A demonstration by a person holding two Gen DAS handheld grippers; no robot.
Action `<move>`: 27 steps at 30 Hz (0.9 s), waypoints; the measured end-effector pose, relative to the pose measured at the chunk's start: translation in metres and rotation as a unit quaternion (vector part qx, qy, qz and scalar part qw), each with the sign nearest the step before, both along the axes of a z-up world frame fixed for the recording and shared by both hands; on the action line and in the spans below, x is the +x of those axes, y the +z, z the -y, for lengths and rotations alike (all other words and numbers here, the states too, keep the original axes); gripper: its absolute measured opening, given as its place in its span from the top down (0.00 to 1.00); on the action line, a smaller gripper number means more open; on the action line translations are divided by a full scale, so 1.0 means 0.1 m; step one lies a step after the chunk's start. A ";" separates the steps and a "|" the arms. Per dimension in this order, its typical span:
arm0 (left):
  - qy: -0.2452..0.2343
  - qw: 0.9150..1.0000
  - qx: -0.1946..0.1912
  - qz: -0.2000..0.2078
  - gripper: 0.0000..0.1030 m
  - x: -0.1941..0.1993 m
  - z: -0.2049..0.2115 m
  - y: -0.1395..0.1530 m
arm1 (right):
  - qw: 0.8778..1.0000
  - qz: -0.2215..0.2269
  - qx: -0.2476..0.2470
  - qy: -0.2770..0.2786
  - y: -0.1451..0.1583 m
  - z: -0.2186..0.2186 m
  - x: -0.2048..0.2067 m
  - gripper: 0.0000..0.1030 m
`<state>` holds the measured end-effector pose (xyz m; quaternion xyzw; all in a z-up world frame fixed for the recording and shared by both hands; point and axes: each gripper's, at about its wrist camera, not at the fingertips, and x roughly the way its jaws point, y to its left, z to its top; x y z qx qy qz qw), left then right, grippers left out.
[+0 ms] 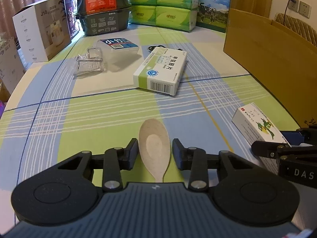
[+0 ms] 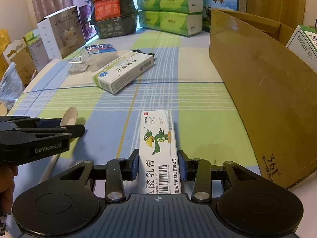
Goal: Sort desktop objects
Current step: 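Carry the spoon and parrot box with both tools over the cardboard box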
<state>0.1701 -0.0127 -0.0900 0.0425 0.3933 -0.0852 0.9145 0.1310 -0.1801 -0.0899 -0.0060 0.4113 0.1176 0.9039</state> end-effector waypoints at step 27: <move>-0.039 0.997 -0.058 -0.009 0.74 -0.15 0.09 0.27 | 0.999 0.038 -0.022 -0.005 0.13 -0.03 -0.07 0.65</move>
